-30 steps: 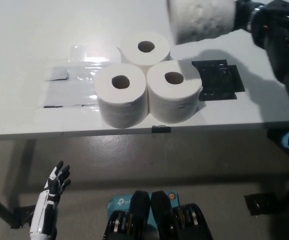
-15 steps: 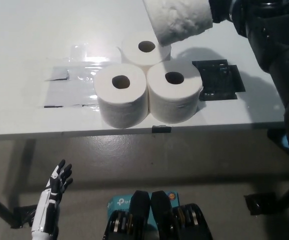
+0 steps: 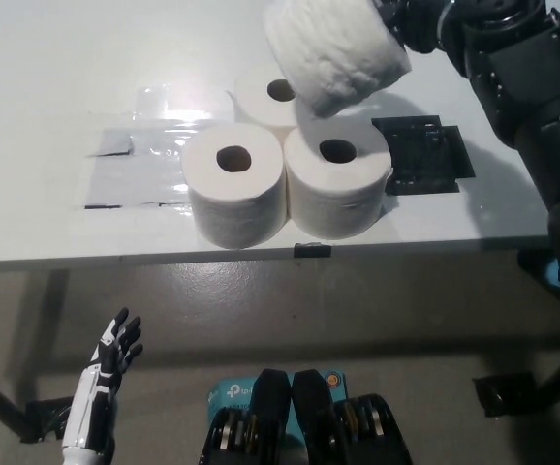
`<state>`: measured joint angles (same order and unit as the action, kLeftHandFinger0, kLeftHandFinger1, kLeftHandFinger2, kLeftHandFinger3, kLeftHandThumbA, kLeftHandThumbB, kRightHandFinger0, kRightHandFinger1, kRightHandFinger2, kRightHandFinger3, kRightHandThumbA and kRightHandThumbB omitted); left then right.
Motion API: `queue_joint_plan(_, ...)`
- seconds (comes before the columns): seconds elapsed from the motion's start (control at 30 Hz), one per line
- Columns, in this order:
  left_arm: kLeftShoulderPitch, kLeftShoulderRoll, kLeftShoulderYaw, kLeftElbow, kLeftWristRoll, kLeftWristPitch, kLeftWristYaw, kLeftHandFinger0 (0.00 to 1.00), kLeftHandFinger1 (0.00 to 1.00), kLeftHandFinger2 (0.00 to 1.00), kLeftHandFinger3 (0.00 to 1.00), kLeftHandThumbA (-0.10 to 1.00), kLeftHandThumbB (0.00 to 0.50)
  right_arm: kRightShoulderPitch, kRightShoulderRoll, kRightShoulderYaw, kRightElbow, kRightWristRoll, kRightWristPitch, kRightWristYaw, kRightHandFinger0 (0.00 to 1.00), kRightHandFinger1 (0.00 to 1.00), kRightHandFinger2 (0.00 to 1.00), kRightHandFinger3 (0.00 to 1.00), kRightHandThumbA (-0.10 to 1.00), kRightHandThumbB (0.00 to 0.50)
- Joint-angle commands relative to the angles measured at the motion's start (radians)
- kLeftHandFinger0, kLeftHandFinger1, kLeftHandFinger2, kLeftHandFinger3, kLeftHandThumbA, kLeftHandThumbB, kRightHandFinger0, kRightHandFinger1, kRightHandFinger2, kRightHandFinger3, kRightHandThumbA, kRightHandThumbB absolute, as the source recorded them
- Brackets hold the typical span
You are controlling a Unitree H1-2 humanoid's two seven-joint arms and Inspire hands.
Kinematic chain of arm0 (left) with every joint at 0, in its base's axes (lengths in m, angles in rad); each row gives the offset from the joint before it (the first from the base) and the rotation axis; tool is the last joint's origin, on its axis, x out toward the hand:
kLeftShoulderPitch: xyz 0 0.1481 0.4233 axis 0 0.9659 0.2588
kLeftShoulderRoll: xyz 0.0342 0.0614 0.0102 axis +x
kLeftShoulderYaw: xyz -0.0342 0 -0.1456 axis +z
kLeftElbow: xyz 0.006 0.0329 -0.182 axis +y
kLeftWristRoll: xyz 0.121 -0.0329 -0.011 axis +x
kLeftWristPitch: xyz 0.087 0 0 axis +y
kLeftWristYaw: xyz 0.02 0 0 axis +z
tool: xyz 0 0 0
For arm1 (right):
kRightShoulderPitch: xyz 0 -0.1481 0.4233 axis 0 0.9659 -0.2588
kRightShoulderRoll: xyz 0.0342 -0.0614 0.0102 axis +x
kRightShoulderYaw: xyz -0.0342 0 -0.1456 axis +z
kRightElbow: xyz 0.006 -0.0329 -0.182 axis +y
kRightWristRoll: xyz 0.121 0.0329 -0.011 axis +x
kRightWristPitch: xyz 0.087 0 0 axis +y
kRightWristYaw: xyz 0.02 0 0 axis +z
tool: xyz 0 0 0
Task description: A few rolls of toilet paper are kept infront of the robot and the robot uses its right hand to lift one of the rolls and and places it on top of the other rolls to stack it.
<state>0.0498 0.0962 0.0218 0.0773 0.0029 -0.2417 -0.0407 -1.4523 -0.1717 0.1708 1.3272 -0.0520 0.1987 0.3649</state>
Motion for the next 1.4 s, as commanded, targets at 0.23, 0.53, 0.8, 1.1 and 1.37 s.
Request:
queue_joint_plan(0.23, -0.005, 0.014, -0.004, -0.029, 0.001, -0.023, -0.01, 1.0, 1.0, 1.0, 1.0, 1.0, 0.16, -0.049, 0.006, 0.126, -0.005, -0.127, -0.111, -0.066, 0.0, 0.31, 0.66, 0.62, 0.69, 0.0)
queue_joint_plan(0.53, -0.009, 0.016, -0.006, -0.029, 0.003, -0.019, -0.012, 1.0, 1.0, 1.0, 1.0, 1.0, 0.149, -0.052, 0.018, 0.208, 0.015, -0.205, -0.155, -0.089, 0.0, 0.27, 0.66, 0.77, 0.72, 0.007)
queue_joint_plan(0.8, -0.013, 0.019, -0.013, -0.031, 0.009, -0.019, -0.012, 1.0, 1.0, 1.0, 1.0, 1.0, 0.159, -0.049, 0.03, 0.183, 0.019, -0.193, -0.179, -0.079, 0.01, 0.39, 0.77, 0.76, 0.68, 0.003)
queue_joint_plan(1.1, -0.012, 0.016, -0.014, -0.036, 0.011, -0.016, -0.007, 1.0, 1.0, 1.0, 1.0, 1.0, 0.162, -0.062, 0.055, 0.187, 0.033, -0.219, -0.172, -0.095, 0.0, 0.4, 0.72, 0.65, 0.71, 0.037)
queue_joint_plan(1.37, -0.012, 0.018, -0.017, -0.041, 0.02, -0.013, -0.006, 1.0, 1.0, 1.0, 1.0, 1.0, 0.146, -0.08, 0.059, 0.243, 0.038, -0.277, -0.162, -0.031, 0.69, 0.74, 0.89, 1.0, 0.74, 0.28)
